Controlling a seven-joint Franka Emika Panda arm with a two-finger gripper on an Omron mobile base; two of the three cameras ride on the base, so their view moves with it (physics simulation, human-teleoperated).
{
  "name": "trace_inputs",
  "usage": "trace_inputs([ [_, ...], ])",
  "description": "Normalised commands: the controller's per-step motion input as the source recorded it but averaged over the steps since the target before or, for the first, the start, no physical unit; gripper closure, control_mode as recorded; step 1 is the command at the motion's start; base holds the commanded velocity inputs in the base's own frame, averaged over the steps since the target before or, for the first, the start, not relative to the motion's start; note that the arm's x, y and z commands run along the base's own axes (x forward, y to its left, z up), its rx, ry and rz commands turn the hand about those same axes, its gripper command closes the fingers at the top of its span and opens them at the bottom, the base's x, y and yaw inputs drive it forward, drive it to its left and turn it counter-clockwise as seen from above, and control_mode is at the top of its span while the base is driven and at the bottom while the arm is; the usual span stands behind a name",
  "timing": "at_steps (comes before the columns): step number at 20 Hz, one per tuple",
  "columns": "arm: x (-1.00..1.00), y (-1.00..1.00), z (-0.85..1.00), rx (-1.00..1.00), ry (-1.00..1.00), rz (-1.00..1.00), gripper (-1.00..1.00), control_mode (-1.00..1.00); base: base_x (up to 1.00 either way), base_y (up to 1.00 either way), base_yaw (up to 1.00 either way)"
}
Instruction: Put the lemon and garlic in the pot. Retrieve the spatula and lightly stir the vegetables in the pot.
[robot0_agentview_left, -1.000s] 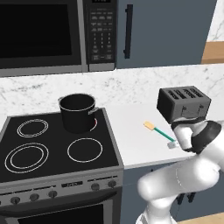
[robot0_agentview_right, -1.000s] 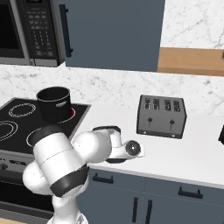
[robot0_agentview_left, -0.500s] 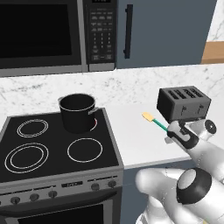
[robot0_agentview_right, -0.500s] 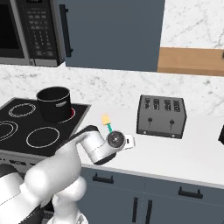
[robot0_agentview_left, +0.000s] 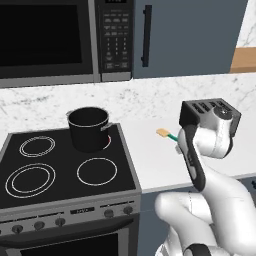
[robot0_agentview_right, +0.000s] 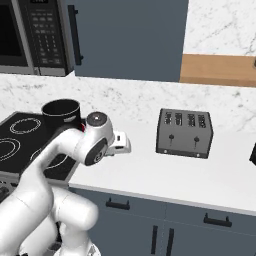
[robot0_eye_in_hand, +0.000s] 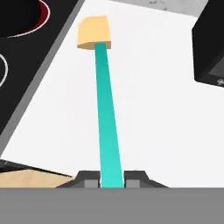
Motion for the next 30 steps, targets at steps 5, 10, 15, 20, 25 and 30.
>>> trace_inputs([
  [5, -0.87, 0.50, 0.94, 0.00, 0.05, -0.09, 1.00, -1.00, 0.00, 0.00, 0.00],
  [10, -0.98, 0.52, 0.55, 0.00, 0.00, -0.17, 1.00, -1.00, 0.00, 0.00, 0.00],
  [15, -0.61, 0.46, 0.11, 0.00, 0.00, -0.20, 1.00, -1.00, 0.00, 0.00, 0.00],
  [20, -0.01, 0.14, 0.00, 0.00, 0.00, -0.05, 1.00, 1.00, 0.00, 0.04, 0.00],
  [25, 0.00, 0.00, 0.00, 0.00, 0.00, 0.00, 1.00, 1.00, -0.12, 0.77, 0.00],
  [30, 0.00, 0.00, 0.00, 0.00, 0.00, 0.00, 1.00, 1.00, -0.04, 0.91, 0.00],
])
